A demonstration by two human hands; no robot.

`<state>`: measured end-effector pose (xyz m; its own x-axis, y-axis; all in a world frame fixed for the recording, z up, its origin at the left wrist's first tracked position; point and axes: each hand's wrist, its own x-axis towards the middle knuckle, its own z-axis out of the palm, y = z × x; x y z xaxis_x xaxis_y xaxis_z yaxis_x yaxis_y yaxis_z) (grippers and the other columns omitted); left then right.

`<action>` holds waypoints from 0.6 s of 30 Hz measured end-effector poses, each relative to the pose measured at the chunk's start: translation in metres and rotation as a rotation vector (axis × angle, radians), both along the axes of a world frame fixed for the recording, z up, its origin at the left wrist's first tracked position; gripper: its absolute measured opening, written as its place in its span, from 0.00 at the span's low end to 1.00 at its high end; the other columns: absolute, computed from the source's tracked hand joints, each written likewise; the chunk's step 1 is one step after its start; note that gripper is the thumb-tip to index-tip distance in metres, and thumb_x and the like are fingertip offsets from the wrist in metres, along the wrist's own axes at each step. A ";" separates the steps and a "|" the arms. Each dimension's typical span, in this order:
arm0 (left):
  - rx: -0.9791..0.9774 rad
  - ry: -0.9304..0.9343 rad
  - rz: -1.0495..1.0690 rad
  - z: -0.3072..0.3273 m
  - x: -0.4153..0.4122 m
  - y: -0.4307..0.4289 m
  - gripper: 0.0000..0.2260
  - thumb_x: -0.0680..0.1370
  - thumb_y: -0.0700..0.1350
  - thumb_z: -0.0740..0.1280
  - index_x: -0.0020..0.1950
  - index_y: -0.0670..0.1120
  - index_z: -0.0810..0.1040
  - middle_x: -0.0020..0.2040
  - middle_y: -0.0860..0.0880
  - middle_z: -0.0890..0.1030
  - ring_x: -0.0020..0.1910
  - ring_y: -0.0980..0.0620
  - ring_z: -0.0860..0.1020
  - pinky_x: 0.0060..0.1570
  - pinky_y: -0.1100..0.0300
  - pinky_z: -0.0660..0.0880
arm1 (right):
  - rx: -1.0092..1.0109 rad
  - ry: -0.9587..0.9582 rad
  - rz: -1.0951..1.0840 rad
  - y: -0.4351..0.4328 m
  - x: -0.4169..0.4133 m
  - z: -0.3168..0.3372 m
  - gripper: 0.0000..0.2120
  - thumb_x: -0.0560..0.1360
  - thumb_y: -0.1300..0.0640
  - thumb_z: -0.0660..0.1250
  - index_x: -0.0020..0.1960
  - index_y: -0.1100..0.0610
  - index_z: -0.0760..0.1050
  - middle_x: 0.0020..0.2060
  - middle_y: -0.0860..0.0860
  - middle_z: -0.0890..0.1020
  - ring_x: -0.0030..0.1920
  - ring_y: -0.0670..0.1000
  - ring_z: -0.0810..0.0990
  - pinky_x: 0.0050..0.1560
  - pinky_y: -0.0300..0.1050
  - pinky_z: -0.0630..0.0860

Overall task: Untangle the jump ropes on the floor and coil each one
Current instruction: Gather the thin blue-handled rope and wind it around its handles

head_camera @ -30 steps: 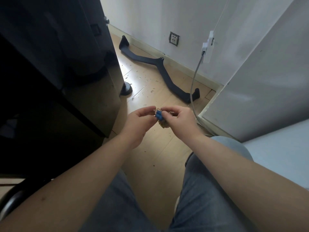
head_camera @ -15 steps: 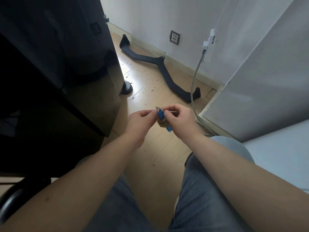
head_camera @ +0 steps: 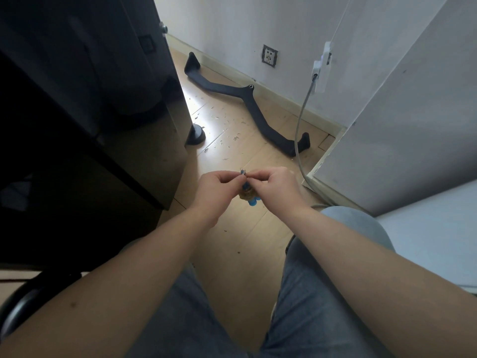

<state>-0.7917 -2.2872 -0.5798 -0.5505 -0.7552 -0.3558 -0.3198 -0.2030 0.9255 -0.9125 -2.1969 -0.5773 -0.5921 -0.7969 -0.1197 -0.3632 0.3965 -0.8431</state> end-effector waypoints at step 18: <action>0.312 0.134 -0.212 0.023 0.016 -0.012 0.06 0.82 0.41 0.64 0.54 0.41 0.80 0.47 0.46 0.84 0.50 0.52 0.85 0.45 0.66 0.80 | 0.021 -0.922 0.099 -0.001 -0.023 0.004 0.10 0.76 0.63 0.71 0.56 0.56 0.80 0.55 0.56 0.81 0.61 0.59 0.78 0.63 0.57 0.78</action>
<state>-0.7753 -2.2987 -0.5564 -0.7396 -0.4866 -0.4650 -0.2659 -0.4235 0.8660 -0.9354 -2.1979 -0.5734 -0.1855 -0.8309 -0.5246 0.4141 0.4180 -0.8086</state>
